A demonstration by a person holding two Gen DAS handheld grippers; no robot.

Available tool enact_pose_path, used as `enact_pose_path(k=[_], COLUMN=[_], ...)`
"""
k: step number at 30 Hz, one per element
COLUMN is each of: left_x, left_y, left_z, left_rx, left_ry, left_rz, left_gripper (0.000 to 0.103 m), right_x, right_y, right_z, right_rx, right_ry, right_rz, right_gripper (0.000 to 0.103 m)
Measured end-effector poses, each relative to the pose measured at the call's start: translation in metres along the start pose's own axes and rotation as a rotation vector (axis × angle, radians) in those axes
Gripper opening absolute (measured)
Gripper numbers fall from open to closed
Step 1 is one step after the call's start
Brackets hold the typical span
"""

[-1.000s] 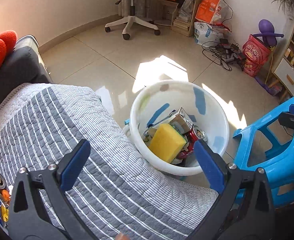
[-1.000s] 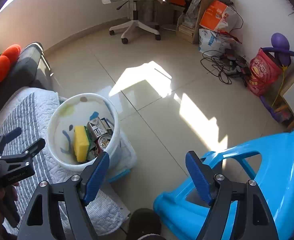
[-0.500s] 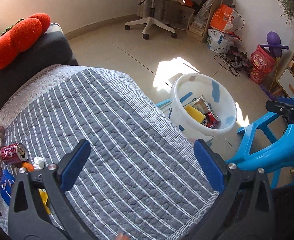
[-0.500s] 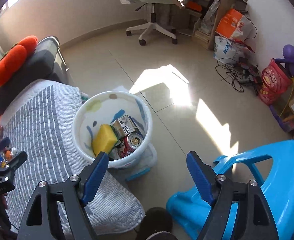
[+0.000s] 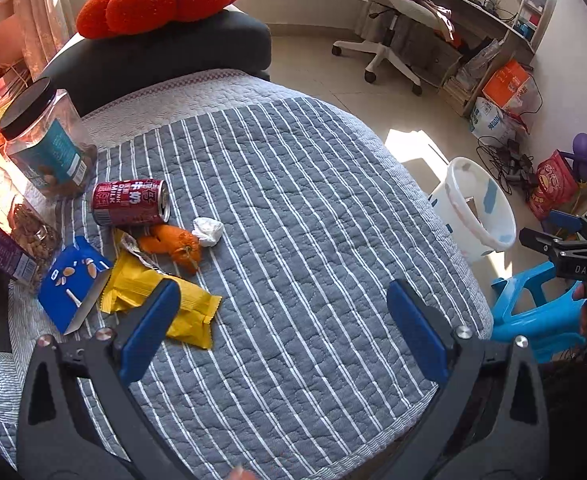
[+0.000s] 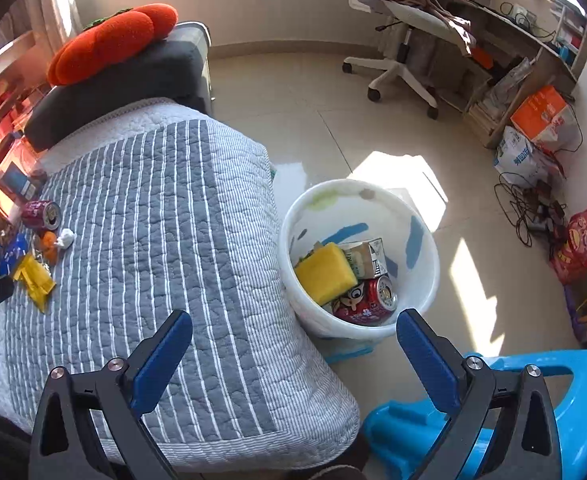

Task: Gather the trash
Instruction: 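Move the left gripper to the bed and grasp the yellow wrapper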

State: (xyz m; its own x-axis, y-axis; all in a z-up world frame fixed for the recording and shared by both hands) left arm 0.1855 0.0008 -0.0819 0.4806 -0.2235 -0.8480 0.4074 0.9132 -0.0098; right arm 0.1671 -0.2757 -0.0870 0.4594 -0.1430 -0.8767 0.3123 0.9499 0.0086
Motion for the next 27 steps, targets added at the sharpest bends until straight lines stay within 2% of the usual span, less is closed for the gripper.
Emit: enact_pose_path(k=[8, 13, 16, 21, 27], left_x=[0.006, 0.029, 0.047, 0.077, 0.107], left_y=[0.073, 0.106, 0.11, 0.109, 0.109], left_z=[-0.043, -0.071, -0.079, -0.08, -0.092], left_rx=[-0.144, -0.351, -0.469, -0.606, -0.642], left_ry=[0.062, 0.131, 0.159, 0.19, 0.297], left_rz=[0.071, 0.136, 0.132, 0.121, 0.208], left_gripper=[0.102, 0.102, 0.102, 0.102, 0.102], right_x=[0.017, 0.026, 0.036, 0.051, 0.066], right_y=[0.075, 0.103, 0.113, 0.123, 0.126], right_z=[-0.016, -0.025, -0.026, -0.027, -0.028], right_rx=[-0.157, -0.174, -0.171, -0.178, -0.168], right_ry=[0.02, 0.062, 0.083, 0.111, 0.149], right_rz=[0.007, 0.047, 0.047, 0.026, 0.007], right_gripper=[0.103, 0.103, 0.103, 0.103, 0.103])
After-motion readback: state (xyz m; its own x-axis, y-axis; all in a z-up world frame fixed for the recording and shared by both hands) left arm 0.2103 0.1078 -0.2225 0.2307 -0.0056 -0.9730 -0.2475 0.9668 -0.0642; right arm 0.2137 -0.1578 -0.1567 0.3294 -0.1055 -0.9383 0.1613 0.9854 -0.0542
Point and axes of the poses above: each gripper's, at about its wrist camera, not at the fingertips, and x roughly the way its jaws point, y to its left, z to its top, the point moved 9 cm from there along x, roughly the way its jaws point, and after that the axes turned 13 degrees about x, right-handed, at the moved point
